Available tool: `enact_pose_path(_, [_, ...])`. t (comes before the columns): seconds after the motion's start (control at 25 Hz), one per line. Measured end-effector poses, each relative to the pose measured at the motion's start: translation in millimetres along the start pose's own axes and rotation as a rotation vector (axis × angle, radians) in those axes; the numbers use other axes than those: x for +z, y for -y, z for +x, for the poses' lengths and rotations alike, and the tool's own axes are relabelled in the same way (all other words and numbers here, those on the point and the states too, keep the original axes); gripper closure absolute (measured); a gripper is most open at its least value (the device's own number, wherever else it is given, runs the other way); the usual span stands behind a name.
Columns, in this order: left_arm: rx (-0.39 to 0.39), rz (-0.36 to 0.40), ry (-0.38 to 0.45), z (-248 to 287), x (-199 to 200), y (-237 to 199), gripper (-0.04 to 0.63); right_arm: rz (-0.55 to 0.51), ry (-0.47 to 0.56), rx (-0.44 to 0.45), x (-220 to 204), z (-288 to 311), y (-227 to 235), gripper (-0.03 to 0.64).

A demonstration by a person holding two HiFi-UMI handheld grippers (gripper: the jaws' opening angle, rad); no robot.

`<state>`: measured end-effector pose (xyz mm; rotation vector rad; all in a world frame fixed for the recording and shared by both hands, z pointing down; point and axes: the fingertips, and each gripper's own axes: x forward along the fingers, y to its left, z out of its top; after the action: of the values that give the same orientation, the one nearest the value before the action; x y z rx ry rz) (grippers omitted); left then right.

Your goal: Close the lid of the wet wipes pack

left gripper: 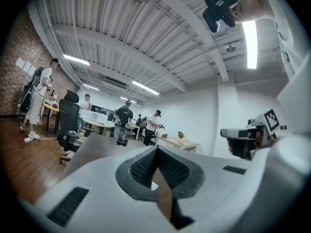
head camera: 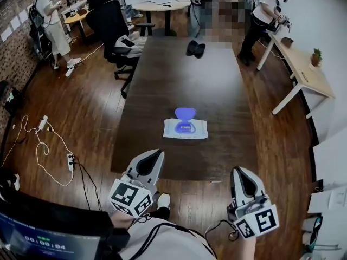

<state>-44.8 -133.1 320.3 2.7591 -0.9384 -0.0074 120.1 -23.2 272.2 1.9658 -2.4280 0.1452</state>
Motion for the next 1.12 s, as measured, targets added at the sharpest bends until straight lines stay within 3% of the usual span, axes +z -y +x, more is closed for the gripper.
enact_pose_path(0.28, [-0.084,-0.011,-0.046,75,-11,-34,0.598,0.022,-0.019,-0.019,-3,74,31,0.612])
enact_pose_path(0.52, [-0.081,-0.037,-0.093,122,-36,-50,0.598,0.072,-0.058,0.024,-25,119,63,0.612])
enact_pose_path(0.76, [0.022,-0.048,-0.128,163,-72,-70,0.598,0.091,-0.118,0.163,-71,170,100,0.612])
enact_pose_path(1.12, [0.17,-0.184,-0.21,197,-156,-110,0.597,0.102,-0.177,0.437,-156,273,139,0.611])
